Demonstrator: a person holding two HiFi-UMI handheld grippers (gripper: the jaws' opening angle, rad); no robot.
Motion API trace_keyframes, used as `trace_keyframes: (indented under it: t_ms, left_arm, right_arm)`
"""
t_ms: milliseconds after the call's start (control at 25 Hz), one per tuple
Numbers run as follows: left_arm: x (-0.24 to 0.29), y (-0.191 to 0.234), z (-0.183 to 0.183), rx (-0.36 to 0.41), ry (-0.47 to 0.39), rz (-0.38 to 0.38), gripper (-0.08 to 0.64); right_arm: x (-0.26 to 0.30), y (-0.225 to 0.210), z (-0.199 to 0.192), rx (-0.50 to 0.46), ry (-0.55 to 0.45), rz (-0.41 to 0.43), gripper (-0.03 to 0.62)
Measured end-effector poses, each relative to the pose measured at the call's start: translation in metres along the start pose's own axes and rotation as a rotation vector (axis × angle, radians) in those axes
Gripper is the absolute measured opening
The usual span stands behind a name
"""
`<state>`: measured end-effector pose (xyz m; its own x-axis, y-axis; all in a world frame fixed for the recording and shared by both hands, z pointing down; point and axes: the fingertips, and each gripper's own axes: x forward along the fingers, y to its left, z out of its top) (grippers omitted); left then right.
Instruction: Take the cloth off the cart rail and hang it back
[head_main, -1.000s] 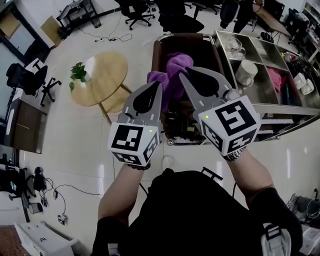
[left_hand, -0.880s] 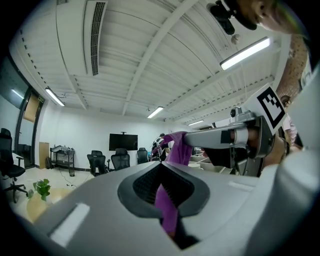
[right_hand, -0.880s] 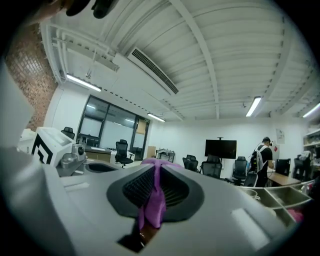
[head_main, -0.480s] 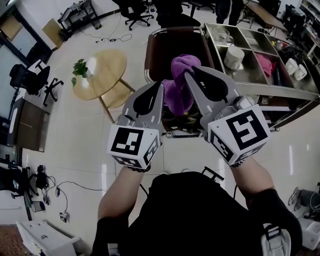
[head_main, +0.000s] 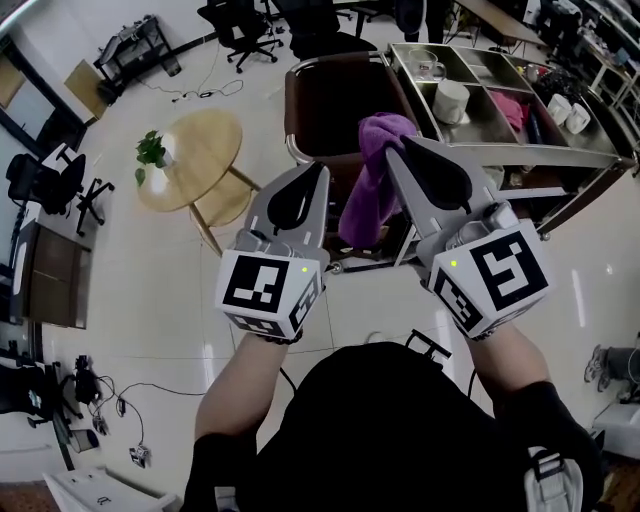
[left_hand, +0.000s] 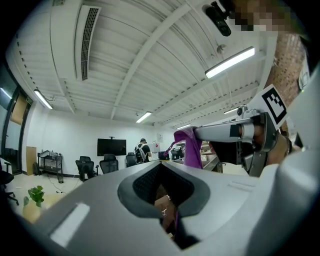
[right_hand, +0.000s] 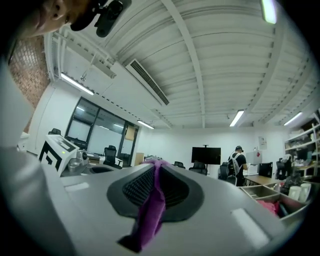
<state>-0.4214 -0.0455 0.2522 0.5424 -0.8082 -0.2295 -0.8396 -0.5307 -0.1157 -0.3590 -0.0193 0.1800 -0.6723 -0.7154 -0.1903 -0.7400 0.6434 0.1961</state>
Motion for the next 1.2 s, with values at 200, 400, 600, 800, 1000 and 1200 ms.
trace_keyframes:
  t_ms: [200, 400, 600, 800, 1000, 1200]
  left_arm:
    - [-0.019, -0.001, 0.005, -0.007, -0.013, -0.044, -0.014]
    - [-0.031, 0.001, 0.008, -0.016, -0.011, -0.066, -0.014]
    - [-0.033, -0.009, 0.0, -0.013, -0.003, -0.061, -0.014]
    - [-0.026, -0.018, -0.007, -0.021, 0.005, -0.039, -0.014]
    - [-0.009, -0.027, -0.011, -0.02, 0.02, -0.027, -0.014]
    - [-0.003, -0.033, -0.013, -0.008, 0.036, -0.025, -0.014]
  right_arm:
    - [-0.004, 0.019, -0.005, -0.008, 0.035, -0.047, 0.037]
    - [-0.001, 0.033, -0.024, 0.0, 0.074, -0.07, 0.037]
    - [-0.006, 0.039, -0.05, -0.002, 0.08, -0.054, 0.037]
    - [-0.012, 0.035, -0.066, 0.007, 0.106, -0.019, 0.037]
    - [-0.016, 0.022, -0.069, 0.011, 0.108, 0.002, 0.037]
    - [-0.02, 0.016, -0.068, 0.018, 0.105, 0.004, 0.037]
